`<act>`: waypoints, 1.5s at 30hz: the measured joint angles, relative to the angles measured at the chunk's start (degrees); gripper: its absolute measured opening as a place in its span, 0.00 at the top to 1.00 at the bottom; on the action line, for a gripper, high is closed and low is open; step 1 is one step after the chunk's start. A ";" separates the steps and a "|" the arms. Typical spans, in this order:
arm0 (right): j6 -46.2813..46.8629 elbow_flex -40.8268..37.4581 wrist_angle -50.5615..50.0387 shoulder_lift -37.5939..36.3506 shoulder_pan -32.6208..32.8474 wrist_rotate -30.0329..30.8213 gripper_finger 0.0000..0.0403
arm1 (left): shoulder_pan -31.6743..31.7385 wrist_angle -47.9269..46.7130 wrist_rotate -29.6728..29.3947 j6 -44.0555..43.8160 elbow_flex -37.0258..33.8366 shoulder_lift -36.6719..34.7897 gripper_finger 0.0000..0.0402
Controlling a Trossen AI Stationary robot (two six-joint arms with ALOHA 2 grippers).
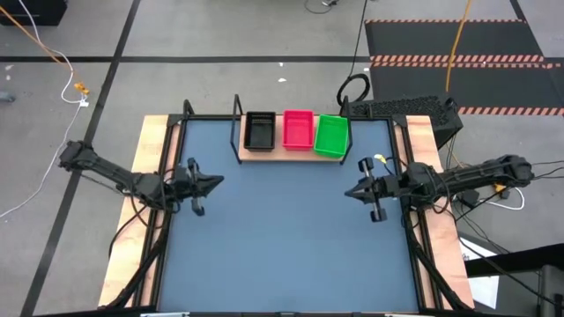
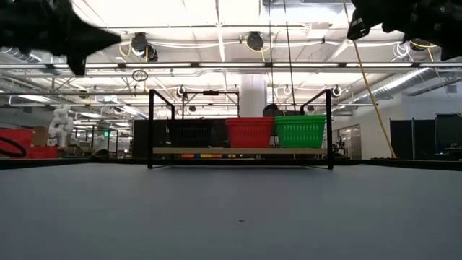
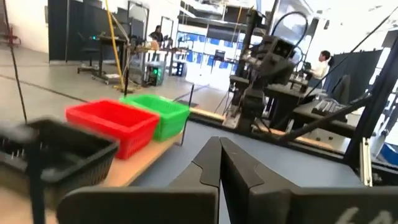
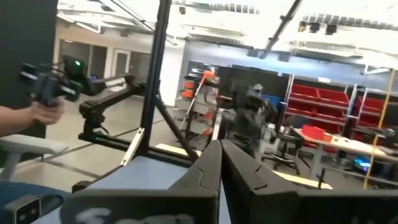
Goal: Stack baskets on shelf by color
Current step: Return to Home Position
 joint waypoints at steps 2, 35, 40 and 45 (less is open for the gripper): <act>1.14 -0.13 0.08 0.04 0.00 -0.88 1.00 | 0.00 0.80 0.00 -1.01 -3.10 -2.53 0.99; 15.03 -7.08 -17.37 -22.48 -1.44 1.03 1.00 | -3.63 -30.53 -6.83 -1.71 -3.11 -24.40 0.98; 18.03 -11.38 -13.34 -25.66 -0.02 2.03 1.00 | -4.24 -30.21 -7.13 -3.43 -3.11 -24.38 0.99; 15.60 -11.47 -13.93 -25.65 1.38 2.13 1.00 | -5.14 -29.76 -9.41 -2.64 -3.29 -24.42 0.96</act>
